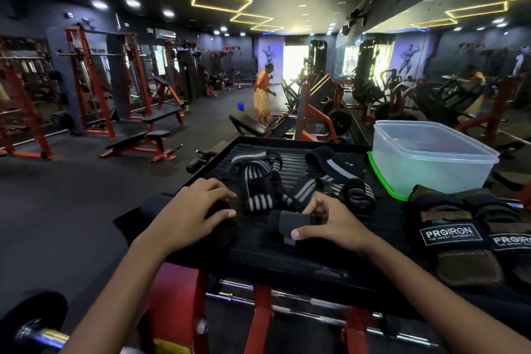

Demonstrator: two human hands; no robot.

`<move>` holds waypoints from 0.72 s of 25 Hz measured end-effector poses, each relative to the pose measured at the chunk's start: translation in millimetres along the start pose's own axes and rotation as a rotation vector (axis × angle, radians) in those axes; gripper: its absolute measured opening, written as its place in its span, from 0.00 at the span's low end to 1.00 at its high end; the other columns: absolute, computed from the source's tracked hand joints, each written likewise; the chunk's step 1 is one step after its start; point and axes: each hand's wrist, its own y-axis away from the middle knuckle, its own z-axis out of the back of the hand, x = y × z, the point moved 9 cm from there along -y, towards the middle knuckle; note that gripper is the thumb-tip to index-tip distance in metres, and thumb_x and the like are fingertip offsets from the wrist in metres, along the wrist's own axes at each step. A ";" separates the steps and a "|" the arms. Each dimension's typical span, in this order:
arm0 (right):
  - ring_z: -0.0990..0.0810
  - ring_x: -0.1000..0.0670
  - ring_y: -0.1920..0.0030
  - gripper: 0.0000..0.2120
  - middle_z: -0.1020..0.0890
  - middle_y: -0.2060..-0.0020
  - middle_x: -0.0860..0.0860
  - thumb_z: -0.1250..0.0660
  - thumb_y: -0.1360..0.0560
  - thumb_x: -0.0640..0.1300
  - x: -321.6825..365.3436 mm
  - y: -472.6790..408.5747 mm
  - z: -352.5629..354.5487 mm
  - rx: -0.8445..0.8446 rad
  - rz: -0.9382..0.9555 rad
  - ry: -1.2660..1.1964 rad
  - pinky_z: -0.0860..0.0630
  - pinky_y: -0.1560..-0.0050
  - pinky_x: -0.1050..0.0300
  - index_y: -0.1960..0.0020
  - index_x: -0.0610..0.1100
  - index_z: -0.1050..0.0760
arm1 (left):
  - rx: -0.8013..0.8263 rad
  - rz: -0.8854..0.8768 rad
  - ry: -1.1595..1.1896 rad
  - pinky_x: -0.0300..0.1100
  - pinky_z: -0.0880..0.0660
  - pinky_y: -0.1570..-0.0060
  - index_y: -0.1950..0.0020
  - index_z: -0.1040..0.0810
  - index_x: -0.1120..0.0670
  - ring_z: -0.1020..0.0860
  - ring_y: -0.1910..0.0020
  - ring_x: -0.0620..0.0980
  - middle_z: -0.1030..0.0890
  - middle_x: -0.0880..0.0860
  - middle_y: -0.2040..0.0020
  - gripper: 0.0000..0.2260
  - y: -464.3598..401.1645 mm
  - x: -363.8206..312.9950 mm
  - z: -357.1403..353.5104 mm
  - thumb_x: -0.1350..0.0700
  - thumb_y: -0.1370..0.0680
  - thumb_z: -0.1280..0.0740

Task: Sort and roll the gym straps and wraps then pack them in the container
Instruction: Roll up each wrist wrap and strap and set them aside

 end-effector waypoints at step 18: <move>0.20 0.49 0.57 0.23 0.19 0.58 0.50 0.22 0.38 0.59 28.1 -2.9 -72.7 0.241 0.087 0.076 0.24 0.55 0.52 0.54 0.46 0.26 | -0.372 0.040 0.051 0.43 0.34 0.41 0.39 0.20 0.52 0.26 0.38 0.49 0.21 0.47 0.43 0.16 40.5 1.7 -5.4 0.51 0.20 0.43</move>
